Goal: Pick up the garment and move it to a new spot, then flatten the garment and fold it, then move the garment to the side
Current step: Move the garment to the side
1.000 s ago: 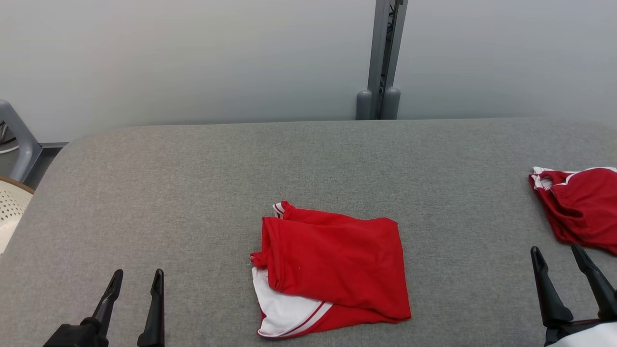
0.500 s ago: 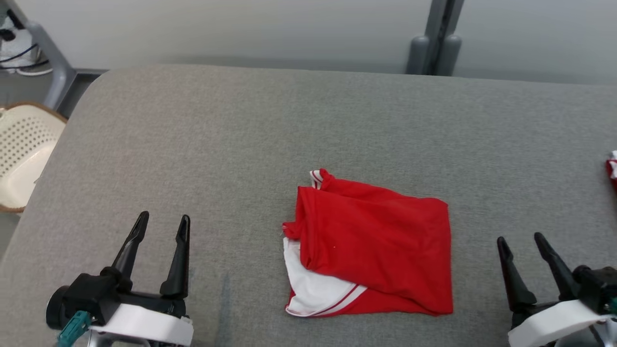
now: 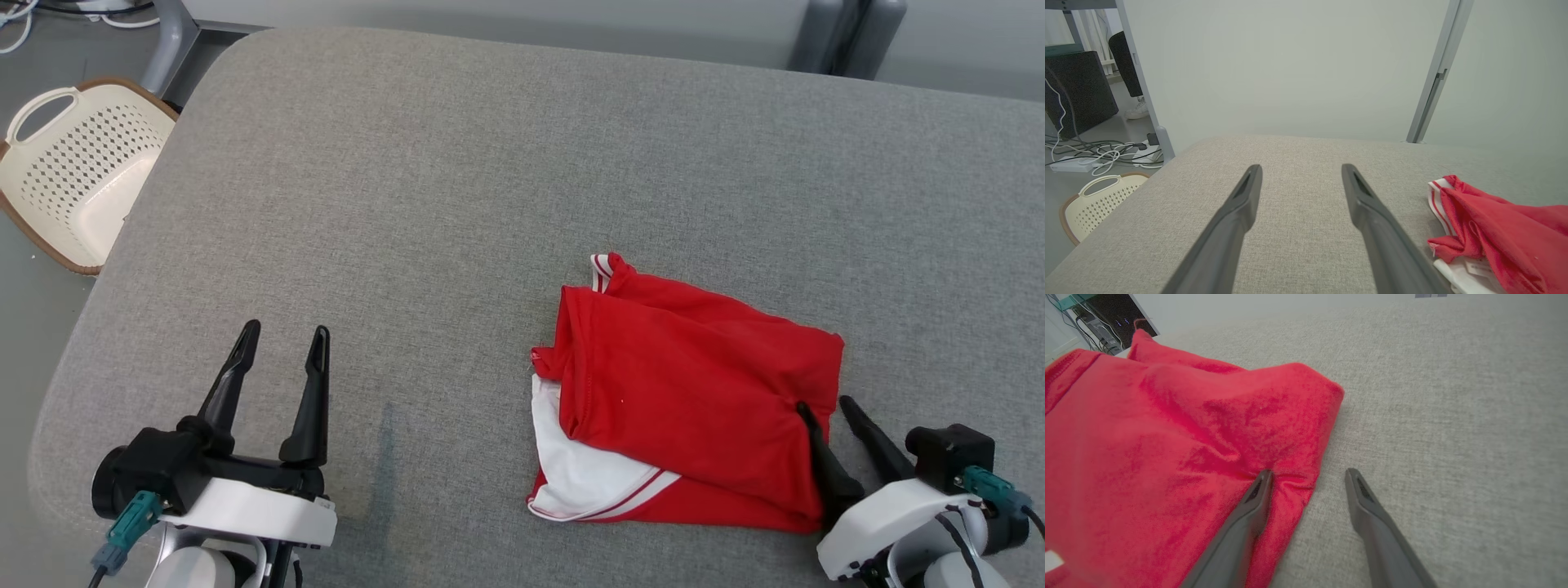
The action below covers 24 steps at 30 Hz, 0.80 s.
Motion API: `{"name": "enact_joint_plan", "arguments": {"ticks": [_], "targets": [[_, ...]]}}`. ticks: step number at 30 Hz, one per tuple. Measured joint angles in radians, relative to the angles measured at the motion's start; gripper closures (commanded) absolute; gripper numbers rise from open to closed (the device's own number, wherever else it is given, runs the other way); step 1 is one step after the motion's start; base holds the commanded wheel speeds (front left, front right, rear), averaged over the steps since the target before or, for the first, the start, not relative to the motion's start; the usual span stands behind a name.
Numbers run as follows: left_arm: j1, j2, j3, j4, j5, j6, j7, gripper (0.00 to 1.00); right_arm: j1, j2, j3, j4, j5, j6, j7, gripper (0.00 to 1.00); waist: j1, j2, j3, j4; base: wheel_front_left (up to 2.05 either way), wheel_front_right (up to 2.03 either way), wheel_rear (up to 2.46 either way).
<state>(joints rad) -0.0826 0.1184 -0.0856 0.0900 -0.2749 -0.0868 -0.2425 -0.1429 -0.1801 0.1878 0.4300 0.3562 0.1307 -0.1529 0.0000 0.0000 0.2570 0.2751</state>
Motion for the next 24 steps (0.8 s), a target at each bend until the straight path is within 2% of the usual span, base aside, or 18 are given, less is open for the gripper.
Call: {"name": "enact_joint_plan", "arguments": {"ticks": [5,10,17,24], "targets": [[-0.008,0.002,-0.005,0.015,0.000,-0.001,-0.006,0.00,-0.033,-0.023,0.054,0.021,0.013,0.002,-0.003,1.00,0.0000,0.0000,-0.002,-0.015,0.00,0.00,0.00],[-0.009,0.019,0.012,0.003,0.000,0.000,-0.013,0.00,-0.052,-0.082,0.078,-0.032,-0.019,0.002,-0.021,1.00,0.0000,0.0000,0.000,-0.068,0.00,0.00,0.00],[-0.013,0.040,0.033,-0.026,0.001,0.006,-0.015,0.00,-0.074,-0.169,0.032,-0.151,-0.107,0.000,0.003,1.00,0.0000,0.0000,0.016,-0.196,0.00,0.00,0.00],[-0.063,0.068,0.029,-0.084,0.011,0.003,-0.016,0.00,-0.156,-0.233,0.008,-0.221,-0.109,0.000,0.023,1.00,0.0000,0.0000,0.052,-0.348,0.00,0.00,0.00]]}}
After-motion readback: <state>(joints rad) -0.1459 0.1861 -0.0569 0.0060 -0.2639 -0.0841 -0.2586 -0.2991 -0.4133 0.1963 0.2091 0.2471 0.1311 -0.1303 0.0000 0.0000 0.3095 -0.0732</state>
